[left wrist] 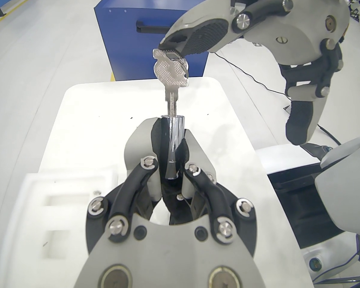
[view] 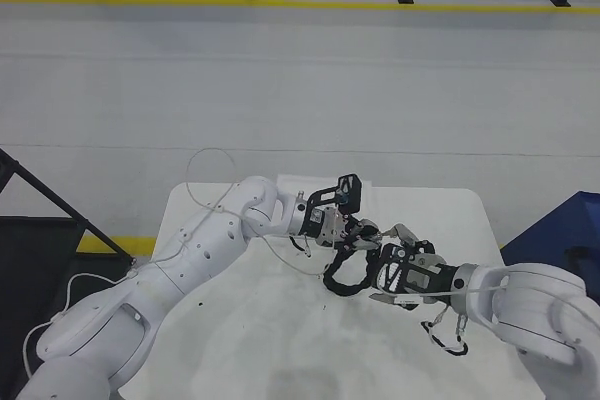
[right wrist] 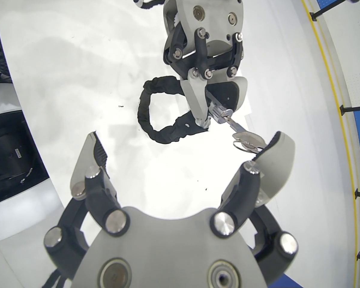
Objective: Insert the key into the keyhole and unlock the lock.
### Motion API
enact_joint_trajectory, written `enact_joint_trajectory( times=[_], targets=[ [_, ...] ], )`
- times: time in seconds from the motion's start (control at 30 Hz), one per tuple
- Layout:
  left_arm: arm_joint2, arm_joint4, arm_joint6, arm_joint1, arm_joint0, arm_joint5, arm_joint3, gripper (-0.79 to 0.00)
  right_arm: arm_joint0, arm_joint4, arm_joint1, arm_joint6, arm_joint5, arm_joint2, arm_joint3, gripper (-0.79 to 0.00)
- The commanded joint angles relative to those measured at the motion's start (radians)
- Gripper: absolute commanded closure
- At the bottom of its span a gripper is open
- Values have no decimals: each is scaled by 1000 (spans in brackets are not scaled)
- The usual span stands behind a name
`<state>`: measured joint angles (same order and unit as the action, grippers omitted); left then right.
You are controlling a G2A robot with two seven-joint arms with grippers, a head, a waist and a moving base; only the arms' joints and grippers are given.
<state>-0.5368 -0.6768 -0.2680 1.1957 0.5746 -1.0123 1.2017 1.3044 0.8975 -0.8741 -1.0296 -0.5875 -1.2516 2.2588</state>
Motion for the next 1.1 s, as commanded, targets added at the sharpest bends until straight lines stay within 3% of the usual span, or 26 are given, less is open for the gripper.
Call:
enact_joint_trajectory(
  times=[0.0,0.23,0.27,0.3,0.33,0.37,0.4,0.57,0.73,0.9,1.07],
  targets=[
    [0,-5,-4,3,0,0,-1,0,-8,-12,1,-3,1,-10,-4,-785],
    [14,-24,-34,10,-1,0,14,0,-21,-59,13,2,-75,-70,-29,-785],
    [19,-24,-36,11,-2,0,22,0,-24,-61,14,8,-87,-76,-32,-739],
    [22,-21,-39,11,-2,0,21,0,-26,-61,15,14,-98,-80,-37,-637],
    [25,-21,-44,11,-4,0,22,0,-28,-56,16,15,-106,-83,-40,-459],
    [26,-18,-46,11,-5,0,22,0,-30,-52,17,19,-112,-83,-43,-351],
    [27,-16,-47,11,-7,0,22,0,-33,-48,18,24,-118,-82,-46,-323],
    [31,-9,-55,9,-11,0,24,0,-44,6,20,35,-134,-67,-51,-215],
    [33,-1,-60,3,-11,0,28,0,-47,53,21,53,-127,-56,-52,-157],
    [37,9,-60,-1,-11,0,33,0,-45,105,22,71,-113,-51,-43,-9],
    [43,14,-57,-6,-16,0,39,0,-40,124,24,86,-118,-53,-32,-80]
  ],
)
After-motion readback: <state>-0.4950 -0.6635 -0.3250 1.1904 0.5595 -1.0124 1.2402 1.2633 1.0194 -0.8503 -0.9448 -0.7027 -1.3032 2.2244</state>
